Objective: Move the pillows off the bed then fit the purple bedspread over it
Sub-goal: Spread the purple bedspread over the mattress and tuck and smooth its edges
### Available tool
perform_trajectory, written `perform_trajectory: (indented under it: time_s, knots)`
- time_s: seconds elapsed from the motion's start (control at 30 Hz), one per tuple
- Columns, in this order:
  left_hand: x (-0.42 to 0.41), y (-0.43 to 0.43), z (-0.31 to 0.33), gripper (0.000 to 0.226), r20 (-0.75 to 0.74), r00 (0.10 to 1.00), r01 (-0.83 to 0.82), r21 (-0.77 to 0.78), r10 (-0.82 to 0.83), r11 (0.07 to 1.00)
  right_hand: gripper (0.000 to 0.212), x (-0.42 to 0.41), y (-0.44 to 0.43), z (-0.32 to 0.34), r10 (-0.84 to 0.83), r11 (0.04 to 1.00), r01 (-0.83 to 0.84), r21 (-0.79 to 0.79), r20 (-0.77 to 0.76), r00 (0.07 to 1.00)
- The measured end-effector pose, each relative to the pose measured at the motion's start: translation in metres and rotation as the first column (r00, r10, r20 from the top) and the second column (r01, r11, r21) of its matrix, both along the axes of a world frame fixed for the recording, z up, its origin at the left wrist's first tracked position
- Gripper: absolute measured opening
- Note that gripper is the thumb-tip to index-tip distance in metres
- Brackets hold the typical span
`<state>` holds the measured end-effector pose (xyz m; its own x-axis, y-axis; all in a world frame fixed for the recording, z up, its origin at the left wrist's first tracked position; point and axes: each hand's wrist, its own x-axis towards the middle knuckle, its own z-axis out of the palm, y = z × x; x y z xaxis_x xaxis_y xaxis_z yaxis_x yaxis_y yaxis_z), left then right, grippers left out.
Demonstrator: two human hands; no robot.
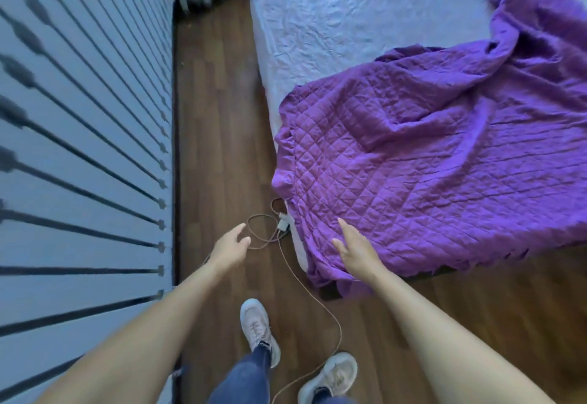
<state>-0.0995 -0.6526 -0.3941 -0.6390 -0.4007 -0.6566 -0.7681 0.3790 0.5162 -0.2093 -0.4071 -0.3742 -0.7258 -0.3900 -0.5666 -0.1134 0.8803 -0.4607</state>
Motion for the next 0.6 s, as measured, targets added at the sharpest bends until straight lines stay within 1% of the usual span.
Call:
perform_trajectory:
  time_s: [0.07, 0.17, 0.3, 0.47, 0.6]
  knots:
    - [0.013, -0.019, 0.009, 0.048, 0.026, 0.997, -0.073, 0.026, 0.072, 0.997, 0.055, 0.006, -0.019, 0.010, 0.004, 1.000, -0.004, 0.005, 0.030, 1.000]
    - [0.021, -0.047, 0.024, 0.046, 0.022, 0.989, -0.147, 0.033, 0.147, 0.988, 0.054, 0.007, -0.052, 0.022, -0.019, 0.999, 0.022, -0.047, 0.051, 0.999]
    - [0.012, -0.079, 0.047, 0.045, -0.050, 0.973, -0.221, 0.051, 0.224, 0.974, 0.054, -0.007, -0.093, 0.041, -0.002, 0.995, 0.005, -0.095, 0.037, 0.999]
    - [-0.026, -0.105, 0.080, 0.044, -0.151, 0.953, -0.257, 0.066, 0.265, 0.964, 0.056, -0.042, -0.148, 0.072, -0.034, 0.982, 0.035, -0.185, 0.006, 0.999]
    - [-0.061, -0.126, 0.097, 0.044, -0.200, 0.934, -0.279, 0.104, 0.294, 0.955, 0.052, -0.071, -0.189, 0.090, -0.046, 0.966, 0.038, -0.254, -0.027, 0.999]
